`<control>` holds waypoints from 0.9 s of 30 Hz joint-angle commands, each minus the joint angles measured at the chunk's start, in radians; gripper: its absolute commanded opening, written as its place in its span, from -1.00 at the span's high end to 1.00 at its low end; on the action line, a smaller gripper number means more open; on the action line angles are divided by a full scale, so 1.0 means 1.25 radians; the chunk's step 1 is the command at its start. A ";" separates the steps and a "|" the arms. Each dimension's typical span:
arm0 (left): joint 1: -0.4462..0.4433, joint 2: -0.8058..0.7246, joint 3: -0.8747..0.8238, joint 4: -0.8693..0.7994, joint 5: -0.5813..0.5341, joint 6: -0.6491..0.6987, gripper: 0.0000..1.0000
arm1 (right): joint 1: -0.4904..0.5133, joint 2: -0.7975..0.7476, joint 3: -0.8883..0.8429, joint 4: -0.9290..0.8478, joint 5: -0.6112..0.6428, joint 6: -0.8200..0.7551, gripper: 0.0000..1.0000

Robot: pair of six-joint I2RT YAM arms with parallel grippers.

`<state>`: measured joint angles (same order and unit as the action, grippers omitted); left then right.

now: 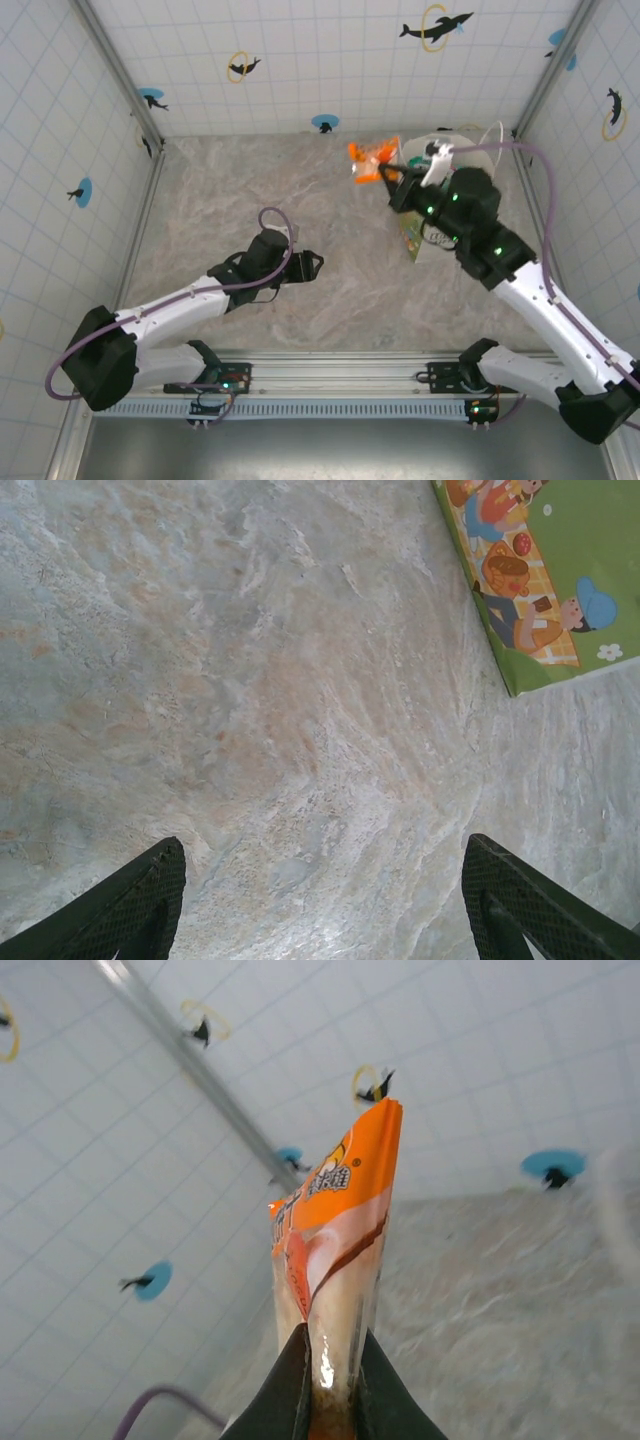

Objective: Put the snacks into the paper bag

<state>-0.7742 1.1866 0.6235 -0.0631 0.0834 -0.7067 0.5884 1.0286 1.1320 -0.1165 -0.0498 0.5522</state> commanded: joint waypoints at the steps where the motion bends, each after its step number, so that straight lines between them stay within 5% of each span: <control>1: -0.004 0.000 0.032 -0.013 -0.017 0.024 -0.48 | -0.126 0.029 0.067 -0.042 -0.115 -0.036 0.90; 10: -0.004 -0.001 0.078 0.020 -0.014 0.073 -0.46 | -0.425 0.095 0.127 -0.071 -0.307 -0.002 0.89; 20: -0.004 0.059 0.219 0.122 0.057 0.176 -0.42 | -0.501 0.117 0.085 -0.128 -0.367 -0.004 0.82; 27: -0.004 0.148 0.360 0.222 0.179 0.197 -0.43 | -0.524 0.152 0.160 -0.210 -0.369 -0.046 0.17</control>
<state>-0.7742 1.3491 1.0153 0.1093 0.2100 -0.4965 -0.0463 1.1969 1.2636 -0.3244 -0.4915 0.5255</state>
